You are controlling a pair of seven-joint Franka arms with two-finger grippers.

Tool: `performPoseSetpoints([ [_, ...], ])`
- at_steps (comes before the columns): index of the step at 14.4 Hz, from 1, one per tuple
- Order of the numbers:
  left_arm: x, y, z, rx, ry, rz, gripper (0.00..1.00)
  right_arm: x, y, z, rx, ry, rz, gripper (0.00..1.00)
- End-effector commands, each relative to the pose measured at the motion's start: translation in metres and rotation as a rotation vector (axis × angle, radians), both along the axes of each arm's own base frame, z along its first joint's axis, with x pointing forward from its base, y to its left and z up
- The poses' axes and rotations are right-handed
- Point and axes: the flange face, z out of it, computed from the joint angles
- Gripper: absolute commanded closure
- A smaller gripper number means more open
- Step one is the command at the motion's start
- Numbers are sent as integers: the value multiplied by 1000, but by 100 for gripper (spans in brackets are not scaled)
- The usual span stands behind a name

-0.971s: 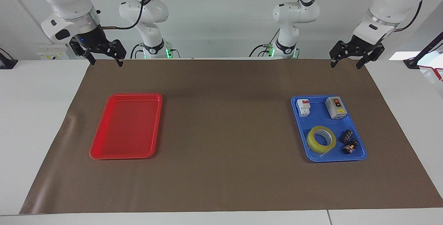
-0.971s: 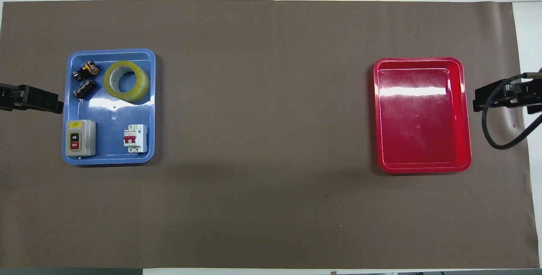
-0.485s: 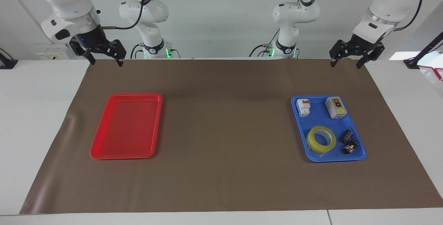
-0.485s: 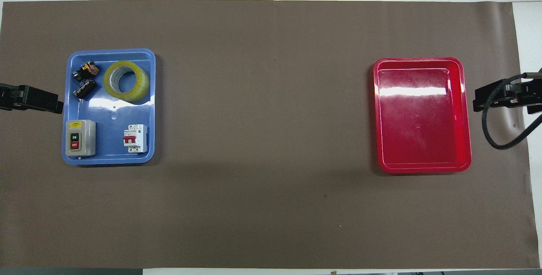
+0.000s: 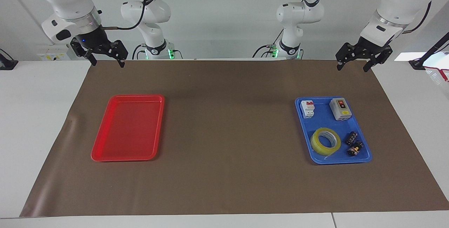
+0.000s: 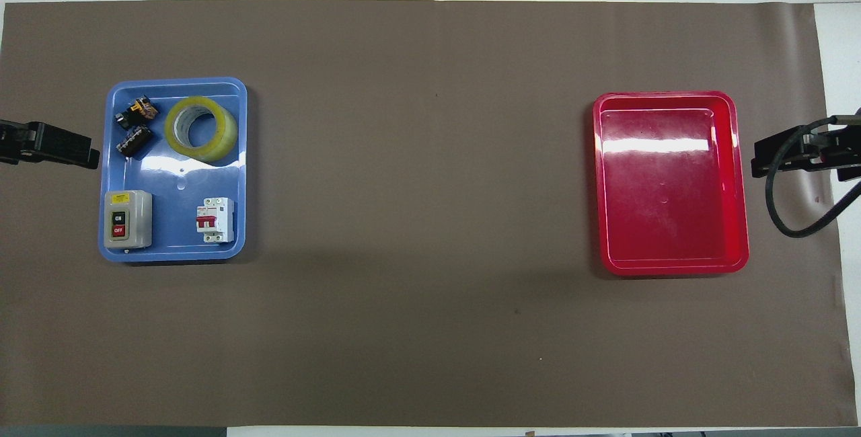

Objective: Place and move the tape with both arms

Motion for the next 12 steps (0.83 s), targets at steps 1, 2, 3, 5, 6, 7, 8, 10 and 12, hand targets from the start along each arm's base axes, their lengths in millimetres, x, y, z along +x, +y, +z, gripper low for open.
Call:
performPoseSetpoints([
  [1,4,4,5,17,-6,-10,0,-4,-4,0,12,-14,11,0],
  [2,5,5,5,17,-7,-8,0,-4,-4,0,12,-14,9,0],
  [3,5,4,5,19,-9,-10,0,-4,-4,0,12,-14,9,0],
  [5,8,5,1,20,-3,-8,0,-4,-4,0,12,-14,9,0],
  [6,11,5,-4,19,3,-8,0,-4,-4,0,12,-14,9,0],
  [7,12,5,-5,17,4,-7,0,-4,-4,0,12,-14,9,0],
  [8,19,4,-13,17,11,-8,0,-4,-4,0,12,-14,11,0],
  [10,38,5,-36,15,7,-5,0,-4,-4,0,12,-14,9,0],
  [12,60,5,-64,13,-5,-3,0,-4,-4,0,12,-14,11,0],
])
